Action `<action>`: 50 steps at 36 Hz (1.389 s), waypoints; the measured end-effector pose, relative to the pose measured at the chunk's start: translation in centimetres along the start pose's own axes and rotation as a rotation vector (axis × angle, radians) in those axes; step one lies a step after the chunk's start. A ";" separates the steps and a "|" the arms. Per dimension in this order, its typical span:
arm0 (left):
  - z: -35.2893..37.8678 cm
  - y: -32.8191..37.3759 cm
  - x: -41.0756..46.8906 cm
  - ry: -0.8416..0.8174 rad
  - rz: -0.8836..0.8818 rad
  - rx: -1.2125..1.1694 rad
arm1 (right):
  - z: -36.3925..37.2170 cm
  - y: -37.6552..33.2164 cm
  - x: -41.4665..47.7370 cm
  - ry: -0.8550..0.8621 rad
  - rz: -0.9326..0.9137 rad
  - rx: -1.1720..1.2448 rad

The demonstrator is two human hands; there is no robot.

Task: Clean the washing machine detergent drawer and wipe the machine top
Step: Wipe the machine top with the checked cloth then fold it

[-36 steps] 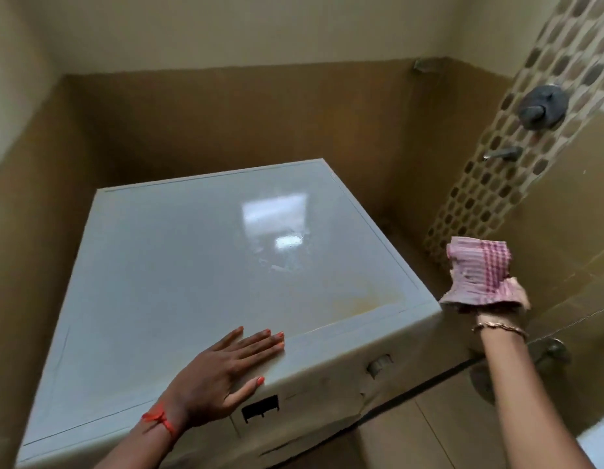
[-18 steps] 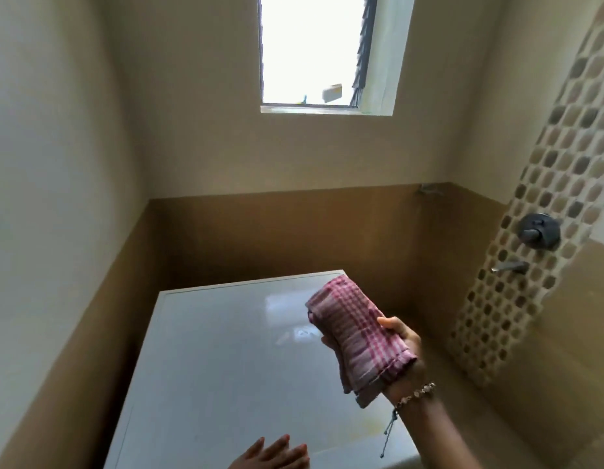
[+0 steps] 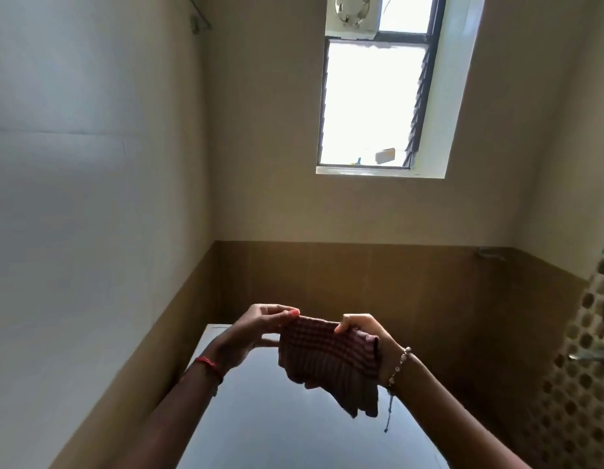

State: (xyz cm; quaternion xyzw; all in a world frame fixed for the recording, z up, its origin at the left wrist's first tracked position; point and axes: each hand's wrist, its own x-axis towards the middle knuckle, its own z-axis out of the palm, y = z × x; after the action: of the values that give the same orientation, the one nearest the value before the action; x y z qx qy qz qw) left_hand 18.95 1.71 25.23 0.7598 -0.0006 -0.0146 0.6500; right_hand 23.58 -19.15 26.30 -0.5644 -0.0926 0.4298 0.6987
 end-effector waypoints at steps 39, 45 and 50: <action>-5.5 0.3 0.9 0.280 0.048 0.026 | -2.0 -5.4 2.9 0.303 -0.414 -0.670; -4.9 1.2 0.2 0.180 0.078 -0.076 | -1.2 -5.3 3.0 0.309 -0.397 -0.499; -4.1 2.4 0.6 0.109 -0.002 -0.105 | -1.2 -5.5 2.0 0.338 -0.344 -0.336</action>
State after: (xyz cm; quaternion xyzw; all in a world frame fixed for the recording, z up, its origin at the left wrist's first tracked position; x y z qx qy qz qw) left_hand 19.71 5.34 28.21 0.7243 0.0363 0.0261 0.6880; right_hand 28.26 -18.55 29.96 -0.7117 -0.1392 0.1835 0.6637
